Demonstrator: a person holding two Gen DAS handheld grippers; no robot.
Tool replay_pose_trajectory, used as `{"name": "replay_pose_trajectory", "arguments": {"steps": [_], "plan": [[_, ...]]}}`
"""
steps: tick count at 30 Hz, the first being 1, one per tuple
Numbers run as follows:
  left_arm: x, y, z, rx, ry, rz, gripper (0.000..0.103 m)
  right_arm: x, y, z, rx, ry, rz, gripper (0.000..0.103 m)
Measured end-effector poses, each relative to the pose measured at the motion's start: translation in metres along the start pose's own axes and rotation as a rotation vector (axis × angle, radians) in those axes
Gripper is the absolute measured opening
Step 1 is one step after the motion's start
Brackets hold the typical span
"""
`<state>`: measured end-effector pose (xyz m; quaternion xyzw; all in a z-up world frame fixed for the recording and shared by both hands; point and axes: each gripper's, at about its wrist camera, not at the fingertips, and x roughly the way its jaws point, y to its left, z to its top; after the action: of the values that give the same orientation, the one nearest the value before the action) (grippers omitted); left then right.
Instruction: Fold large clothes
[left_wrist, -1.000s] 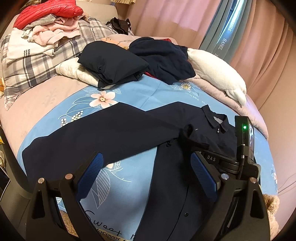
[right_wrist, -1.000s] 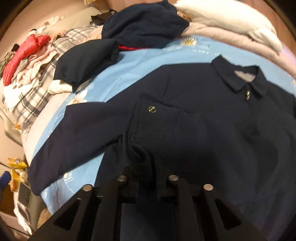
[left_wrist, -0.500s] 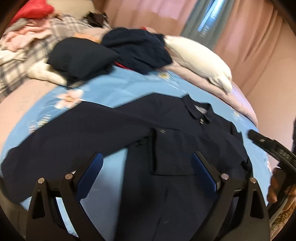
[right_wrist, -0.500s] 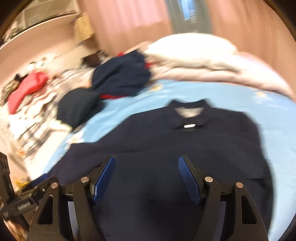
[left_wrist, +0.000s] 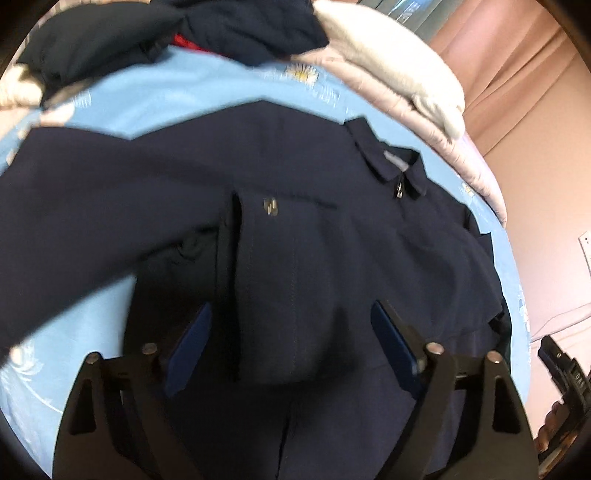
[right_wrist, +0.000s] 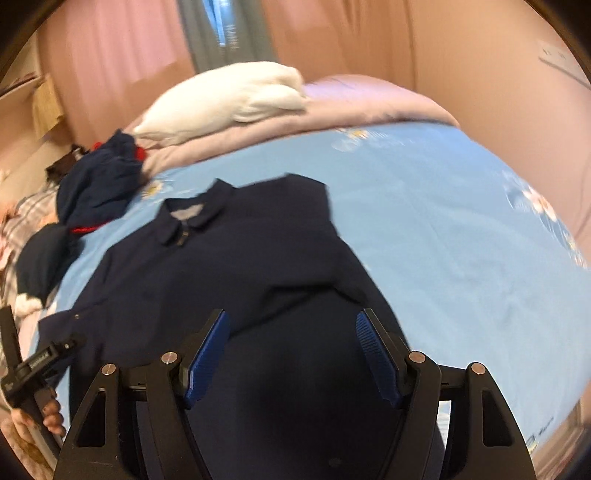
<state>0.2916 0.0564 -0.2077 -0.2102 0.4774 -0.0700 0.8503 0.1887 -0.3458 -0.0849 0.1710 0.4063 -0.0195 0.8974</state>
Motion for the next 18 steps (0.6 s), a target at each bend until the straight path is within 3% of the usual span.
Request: {"name": "replay_pose_trajectory", "arguments": {"steps": [4, 6, 8, 10, 14, 18], "plan": [[0.012, 0.001, -0.007, -0.011, 0.011, -0.014, 0.074, 0.001, -0.012, -0.007, 0.054, 0.002, -0.016, 0.071], [0.013, 0.0, -0.009, -0.008, 0.001, -0.011, 0.061, 0.0, -0.017, -0.01, 0.072, -0.003, -0.02, 0.071], [0.017, 0.001, -0.008, -0.023, 0.013, -0.018, 0.026, -0.002, -0.02, -0.014, 0.078, -0.006, -0.017, 0.071], [0.02, 0.001, -0.006, -0.029, 0.022, -0.016, 0.007, -0.004, -0.024, -0.019, 0.081, -0.01, -0.015, 0.071], [0.006, -0.016, 0.001, -0.002, -0.029, 0.021, 0.004, -0.006, -0.025, -0.021, 0.084, -0.016, -0.01, 0.071], [-0.023, -0.048, 0.02, 0.058, -0.104, -0.004, 0.003, -0.013, -0.026, -0.021, 0.081, -0.04, -0.023, 0.071]]}}
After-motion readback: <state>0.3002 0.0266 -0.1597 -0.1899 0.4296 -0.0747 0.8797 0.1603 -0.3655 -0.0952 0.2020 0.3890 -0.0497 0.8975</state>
